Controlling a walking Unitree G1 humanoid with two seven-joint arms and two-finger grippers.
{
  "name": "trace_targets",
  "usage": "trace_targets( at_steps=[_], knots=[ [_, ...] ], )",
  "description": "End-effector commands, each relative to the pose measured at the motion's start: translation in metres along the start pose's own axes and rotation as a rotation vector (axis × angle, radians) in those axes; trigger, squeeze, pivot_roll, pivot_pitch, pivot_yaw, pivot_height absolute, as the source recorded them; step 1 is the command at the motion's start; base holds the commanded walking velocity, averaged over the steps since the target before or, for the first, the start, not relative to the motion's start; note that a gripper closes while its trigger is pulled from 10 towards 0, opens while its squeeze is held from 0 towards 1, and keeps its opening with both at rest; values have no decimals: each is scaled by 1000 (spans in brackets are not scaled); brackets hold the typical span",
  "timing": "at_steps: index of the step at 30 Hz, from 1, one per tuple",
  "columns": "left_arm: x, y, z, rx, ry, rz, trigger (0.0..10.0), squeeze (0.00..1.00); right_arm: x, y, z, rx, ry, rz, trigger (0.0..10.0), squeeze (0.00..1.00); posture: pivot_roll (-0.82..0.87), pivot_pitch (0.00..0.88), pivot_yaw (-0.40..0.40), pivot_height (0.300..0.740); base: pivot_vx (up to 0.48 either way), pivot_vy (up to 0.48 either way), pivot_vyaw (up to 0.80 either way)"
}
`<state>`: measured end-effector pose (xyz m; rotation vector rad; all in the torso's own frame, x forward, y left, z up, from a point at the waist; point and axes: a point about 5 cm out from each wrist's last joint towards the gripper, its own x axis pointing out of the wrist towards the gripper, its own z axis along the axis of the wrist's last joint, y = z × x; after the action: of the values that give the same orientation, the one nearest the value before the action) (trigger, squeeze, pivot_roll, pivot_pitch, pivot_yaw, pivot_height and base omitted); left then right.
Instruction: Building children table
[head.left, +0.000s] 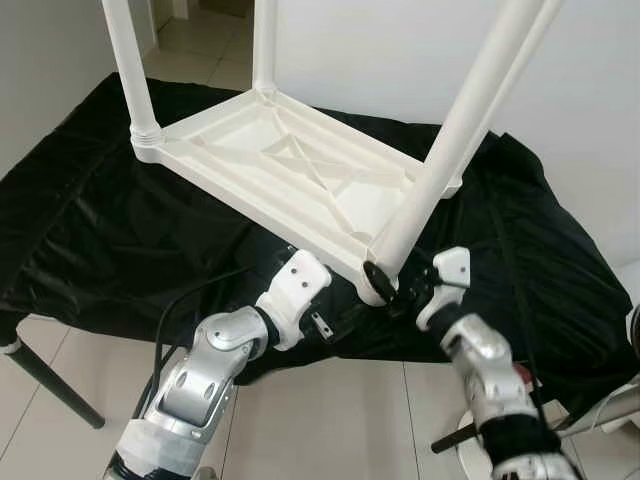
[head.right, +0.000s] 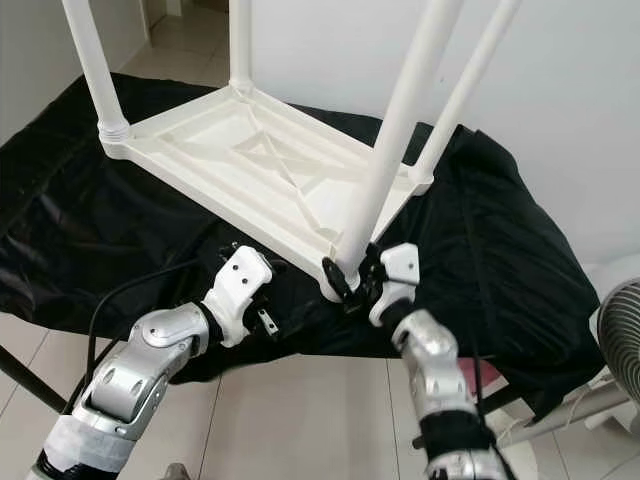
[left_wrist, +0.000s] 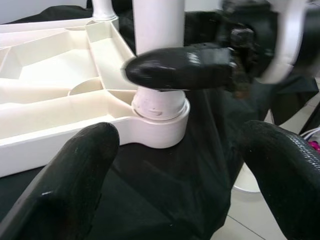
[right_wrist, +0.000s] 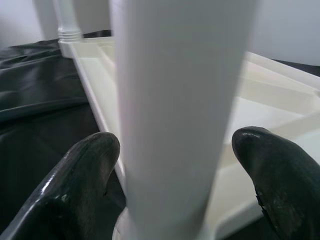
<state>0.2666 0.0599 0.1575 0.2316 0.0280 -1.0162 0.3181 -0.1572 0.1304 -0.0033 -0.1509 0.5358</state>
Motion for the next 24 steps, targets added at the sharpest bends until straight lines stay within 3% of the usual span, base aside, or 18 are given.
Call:
trace_targets(
  at_steps=[1, 6, 7, 9, 10, 21, 22, 24],
  knots=[
    [3, 1, 0, 0, 0, 20, 10000, 0, -3, -1, -10, 35, 40, 28, 10000, 0, 56, 27, -102, 740, 0, 0, 0],
    [4, 4, 2, 8, -1, 20, 10000, 0, 9, -5, -8, 16, 61, 72, 10000, 0, 53, 33, -98, 740, 0, 0, 0],
    [4, 5, 3, 10, -3, 22, 10000, 0, 11, -5, -8, 11, 71, 89, 4549, 0, 54, 32, -100, 740, 0, 0, 0],
    [4, 5, 4, 11, -5, 23, 10000, 0, 12, -6, -9, 11, 77, 102, 4549, 0, 54, 32, -100, 740, 0, 0, 0],
    [4, 6, 4, 12, -6, 25, 10000, 0, 12, -6, -10, 7, 83, 109, 0, 0, 55, 33, -101, 740, 0, 0, 0],
    [5, 8, 5, 12, -12, 34, 10000, 0, 8, -8, -15, 18, 92, 120, 0, 0, 56, 38, -106, 740, 0, 0, 0],
    [5, 8, 5, 13, -13, 35, 10000, 0, 6, -8, -17, 23, 93, 113, 3490, 0, 64, 37, -113, 740, 0, 0, 0],
    [6, 8, 6, 14, -16, 38, 10000, 0, 4, -7, -18, 27, 94, 107, 3490, 0, 66, 36, -118, 740, 0, 0, 0]
  ],
)
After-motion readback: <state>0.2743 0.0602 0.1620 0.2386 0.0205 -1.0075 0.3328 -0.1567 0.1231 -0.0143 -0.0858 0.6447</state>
